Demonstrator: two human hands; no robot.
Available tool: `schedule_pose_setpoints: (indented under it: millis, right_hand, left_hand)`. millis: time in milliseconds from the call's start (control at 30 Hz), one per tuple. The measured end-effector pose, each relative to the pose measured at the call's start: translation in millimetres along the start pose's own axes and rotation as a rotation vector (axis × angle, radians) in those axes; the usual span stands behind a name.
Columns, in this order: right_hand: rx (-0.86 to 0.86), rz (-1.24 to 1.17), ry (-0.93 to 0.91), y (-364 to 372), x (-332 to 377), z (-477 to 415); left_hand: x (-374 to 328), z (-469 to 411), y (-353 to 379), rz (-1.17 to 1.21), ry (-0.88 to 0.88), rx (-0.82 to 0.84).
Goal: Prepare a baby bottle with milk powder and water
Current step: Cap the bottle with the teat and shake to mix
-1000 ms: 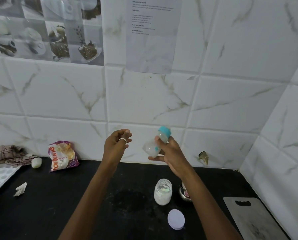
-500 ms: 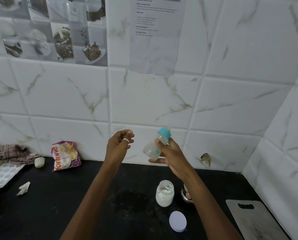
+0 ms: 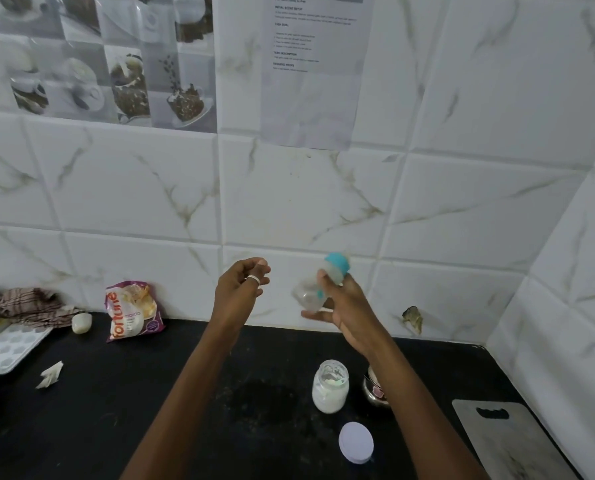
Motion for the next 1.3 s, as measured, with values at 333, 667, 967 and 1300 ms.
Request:
schedule_pose_setpoints:
  millis: [333,667,967,1300]
  right_hand:
    - [0.046,0.051,-0.011,4,-3,5]
    - [-0.095,-0.144,-0.041,-14,2,2]
    - [-0.139,-0.171,-0.044,-20,4,0]
    - [-0.175,-0.218,-0.061,-24,2,0]
  left_hand:
    - [1,0,1,0.005,-0.005,0.001]
    - [1,1,2,0.002,0.007,0.012]
    - [-1,2,4,0.000,0.015,0.018]
    - [1,2,0,-0.003,0.009,0.012]
Point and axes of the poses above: each hand's wrist, its own z-axis away from the middle knuckle, its own y-axis out of the palm, x = y × z, the point moved 10 cm from there along -z, towards the middle knuckle, and after that the axes turned 9 degrees about -y, right-handed, at the moved point
